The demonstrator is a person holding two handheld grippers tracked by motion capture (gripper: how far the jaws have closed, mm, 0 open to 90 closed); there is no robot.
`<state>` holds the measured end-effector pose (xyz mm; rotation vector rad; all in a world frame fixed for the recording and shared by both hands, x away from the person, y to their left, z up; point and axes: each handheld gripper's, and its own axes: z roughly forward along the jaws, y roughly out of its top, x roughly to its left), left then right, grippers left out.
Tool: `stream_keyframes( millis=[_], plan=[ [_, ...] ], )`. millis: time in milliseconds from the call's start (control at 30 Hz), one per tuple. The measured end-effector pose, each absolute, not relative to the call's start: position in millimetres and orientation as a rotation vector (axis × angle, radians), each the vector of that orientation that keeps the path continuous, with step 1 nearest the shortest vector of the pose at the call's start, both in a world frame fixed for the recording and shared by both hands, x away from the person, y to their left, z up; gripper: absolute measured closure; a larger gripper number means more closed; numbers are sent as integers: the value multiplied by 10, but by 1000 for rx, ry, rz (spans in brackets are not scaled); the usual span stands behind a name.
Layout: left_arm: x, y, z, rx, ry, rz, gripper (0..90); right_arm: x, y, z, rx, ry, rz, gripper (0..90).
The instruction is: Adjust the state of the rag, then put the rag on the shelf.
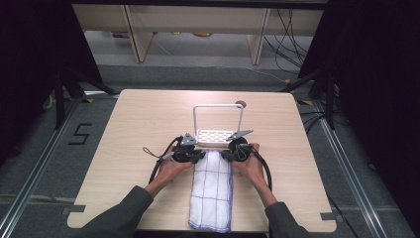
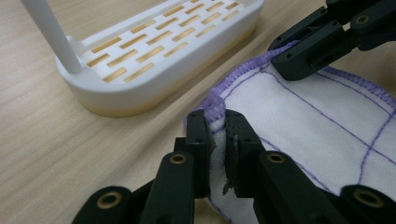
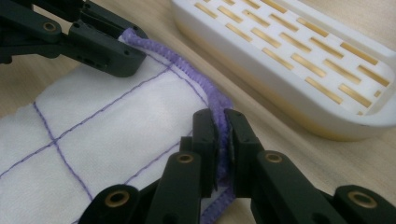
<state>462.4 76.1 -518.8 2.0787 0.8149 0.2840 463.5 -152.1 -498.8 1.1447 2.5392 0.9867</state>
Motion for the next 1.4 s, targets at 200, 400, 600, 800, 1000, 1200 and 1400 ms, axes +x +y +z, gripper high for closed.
stream_keyframes(
  millis=[200, 400, 600, 800, 1000, 1200, 1400],
  plan=[
    [4616, 779, -5153, 2063, 809, 282, 822, 4609, -1534, -4928, 1114, 2523, 1022, 848],
    [4570, 798, -5063, 2056, 793, 297, 838, 4549, -1529, -4866, 1068, 2514, 1023, 848],
    [4471, 819, -4950, 2020, 772, 288, 842, 4436, -1512, -4755, 1041, 2495, 1060, 848],
    [4373, 866, -4830, 1989, 758, 289, 841, 4360, -1508, -4665, 1034, 2501, 1085, 847],
    [4302, 863, -4709, 1965, 739, 278, 841, 4276, -1528, -4564, 1012, 2493, 1161, 846],
    [4243, 868, -4633, 1953, 731, 286, 840, 4224, -1552, -4486, 988, 2462, 1167, 846],
    [4185, 880, -4555, 1941, 721, 295, 839, 4148, -1548, -4399, 983, 2461, 1178, 847]
  ],
)
